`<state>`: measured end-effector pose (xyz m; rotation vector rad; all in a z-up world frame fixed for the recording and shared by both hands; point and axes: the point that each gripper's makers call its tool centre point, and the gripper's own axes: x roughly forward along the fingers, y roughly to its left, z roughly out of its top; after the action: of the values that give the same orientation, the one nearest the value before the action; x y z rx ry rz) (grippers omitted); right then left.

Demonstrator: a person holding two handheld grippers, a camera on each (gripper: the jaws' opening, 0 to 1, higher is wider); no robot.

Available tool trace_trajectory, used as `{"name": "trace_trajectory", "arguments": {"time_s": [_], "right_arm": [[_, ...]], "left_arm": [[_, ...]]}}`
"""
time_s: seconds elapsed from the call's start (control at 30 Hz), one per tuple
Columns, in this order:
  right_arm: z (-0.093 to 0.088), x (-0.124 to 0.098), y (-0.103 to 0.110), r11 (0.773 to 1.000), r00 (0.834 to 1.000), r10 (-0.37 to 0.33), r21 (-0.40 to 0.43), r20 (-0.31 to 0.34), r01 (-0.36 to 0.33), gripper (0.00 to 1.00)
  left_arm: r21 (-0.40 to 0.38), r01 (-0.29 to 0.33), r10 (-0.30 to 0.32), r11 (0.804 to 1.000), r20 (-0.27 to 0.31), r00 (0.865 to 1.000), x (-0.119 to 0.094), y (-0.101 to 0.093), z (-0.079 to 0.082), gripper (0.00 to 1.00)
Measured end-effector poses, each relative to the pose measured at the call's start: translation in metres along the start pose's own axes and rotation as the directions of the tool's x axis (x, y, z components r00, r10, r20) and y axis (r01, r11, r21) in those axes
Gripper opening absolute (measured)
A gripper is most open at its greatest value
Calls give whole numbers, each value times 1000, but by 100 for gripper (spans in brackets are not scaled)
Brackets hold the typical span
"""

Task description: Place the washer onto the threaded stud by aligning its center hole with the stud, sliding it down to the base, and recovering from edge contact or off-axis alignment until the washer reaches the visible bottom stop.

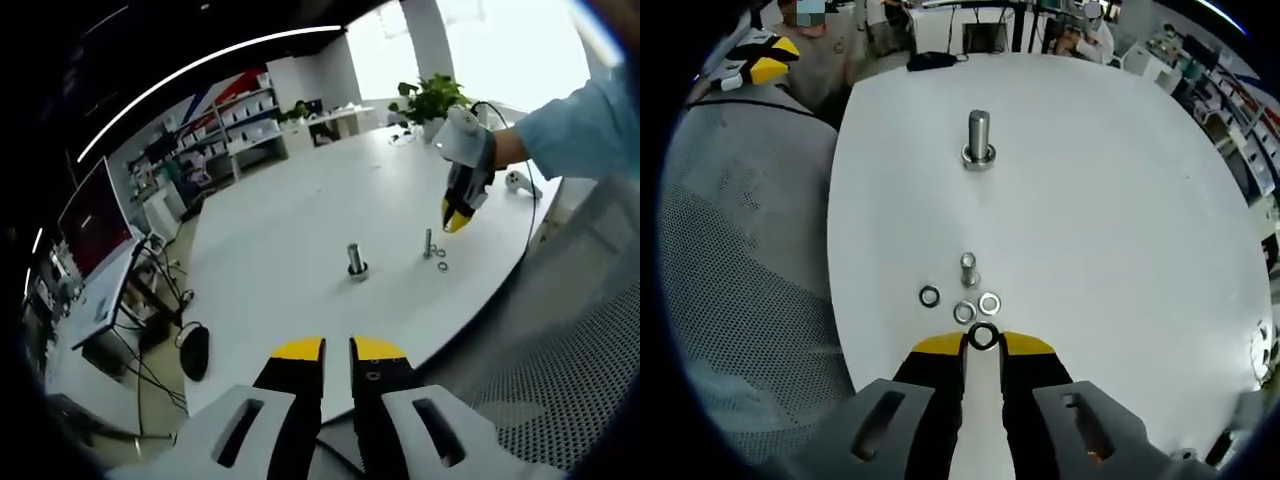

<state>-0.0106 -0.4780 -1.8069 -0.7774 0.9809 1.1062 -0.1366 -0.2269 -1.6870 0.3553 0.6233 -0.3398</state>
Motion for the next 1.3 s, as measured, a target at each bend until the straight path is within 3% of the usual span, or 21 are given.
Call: {"name": "trace_trajectory", "arguments": {"time_s": [0.1,0.5,1.0,1.3], "right_arm": [[8,-7,2,1000,1000,-15,-12,24,16,14],[24,-22,-6,995,994,-90,-42,65,93,14],[45,-23,3,993,995,-75,-88,66,80,14],[48,-15,5,992,997,-57,-111,46,62,14]], "left_arm": [[-1,-14,14,1000,37,999,-3,2,6,7],[3,-1,1,1000,25,1000,-1,0,4,7],[6,4,-4,1000,20,1000,-1,0,3,7],[3,-1,1,1000,27,1000,-1,1,4,7]]}}
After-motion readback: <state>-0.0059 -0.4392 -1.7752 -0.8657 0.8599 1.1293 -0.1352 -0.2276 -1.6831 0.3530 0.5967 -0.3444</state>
